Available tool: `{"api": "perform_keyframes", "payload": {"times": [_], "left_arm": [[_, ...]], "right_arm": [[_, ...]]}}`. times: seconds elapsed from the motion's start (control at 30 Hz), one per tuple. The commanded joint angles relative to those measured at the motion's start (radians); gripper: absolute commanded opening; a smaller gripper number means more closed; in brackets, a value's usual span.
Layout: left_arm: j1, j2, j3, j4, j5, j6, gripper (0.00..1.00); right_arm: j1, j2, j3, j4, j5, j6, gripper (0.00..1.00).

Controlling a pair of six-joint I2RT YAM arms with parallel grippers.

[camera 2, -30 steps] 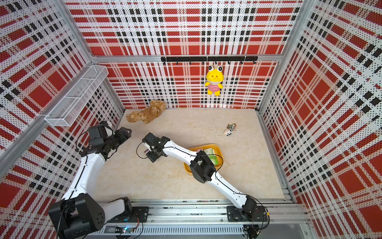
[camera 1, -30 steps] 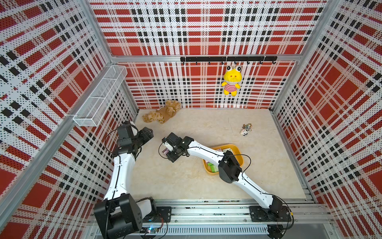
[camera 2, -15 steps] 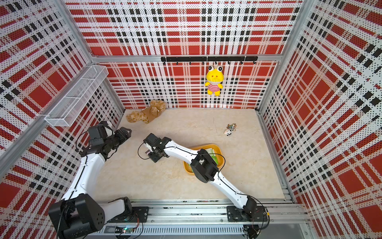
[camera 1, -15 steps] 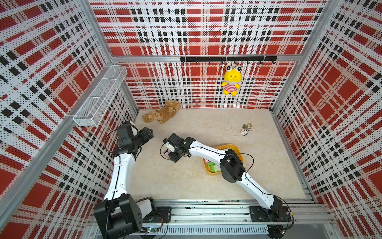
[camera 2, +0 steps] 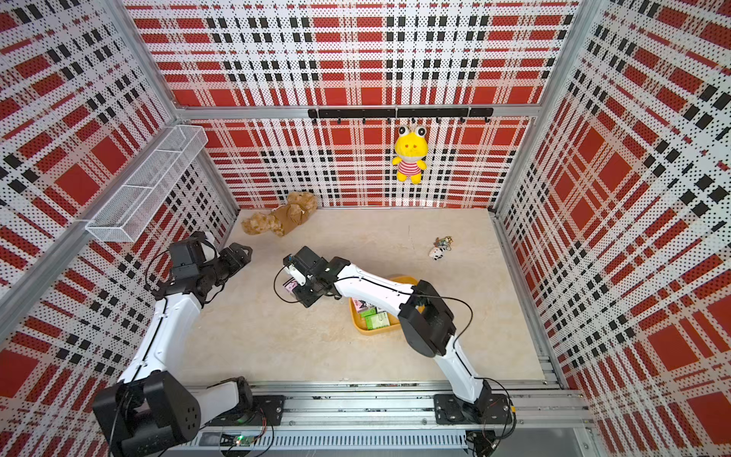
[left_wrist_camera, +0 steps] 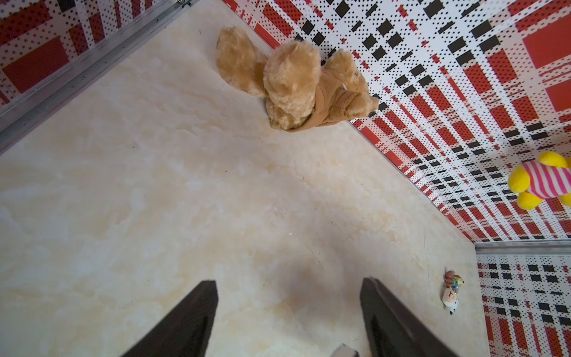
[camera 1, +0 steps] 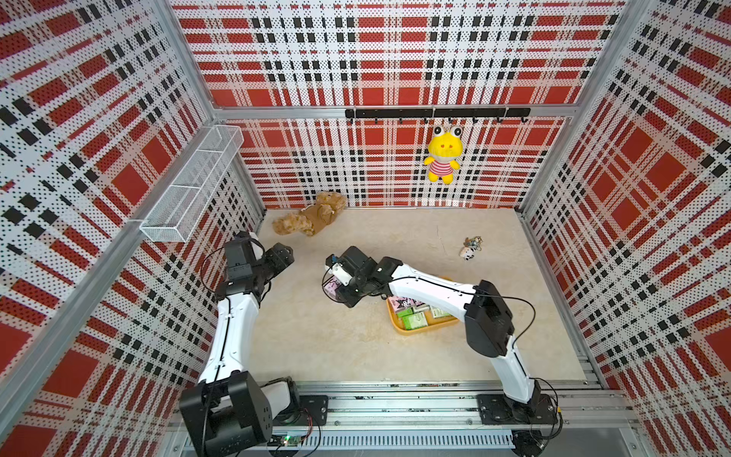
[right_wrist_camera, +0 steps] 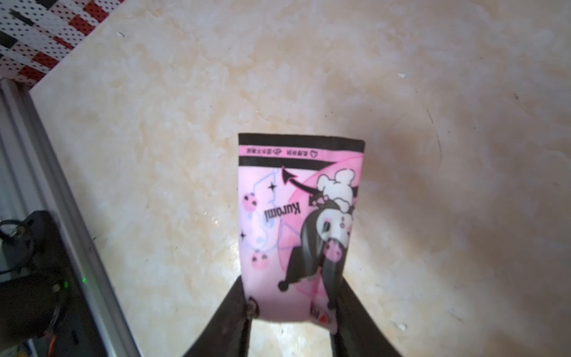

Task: Put the pocket tissues into the storage box
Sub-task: Place the pocket tissues in the storage box.

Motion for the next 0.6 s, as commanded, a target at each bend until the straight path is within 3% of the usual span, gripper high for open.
{"api": "perform_keyframes", "payload": {"times": [0.0,0.33,0.57], "left_arm": [[-0.024,-0.002,0.03,0.003,-0.008,-0.008,0.8],[-0.133,0.035,0.049,0.038,-0.06,-0.048,0.8],[-0.173,0.051,0.049,0.053,-0.081,-0.062,0.8]], "right_arm": [[-0.01,-0.171,-0.142,0.063,0.052,0.011,0.43],[-0.041,-0.622,-0.59,-0.001,0.16,0.098,0.46],[-0.094,-0.816,-0.791,-0.073,0.171,0.146,0.46]]}}
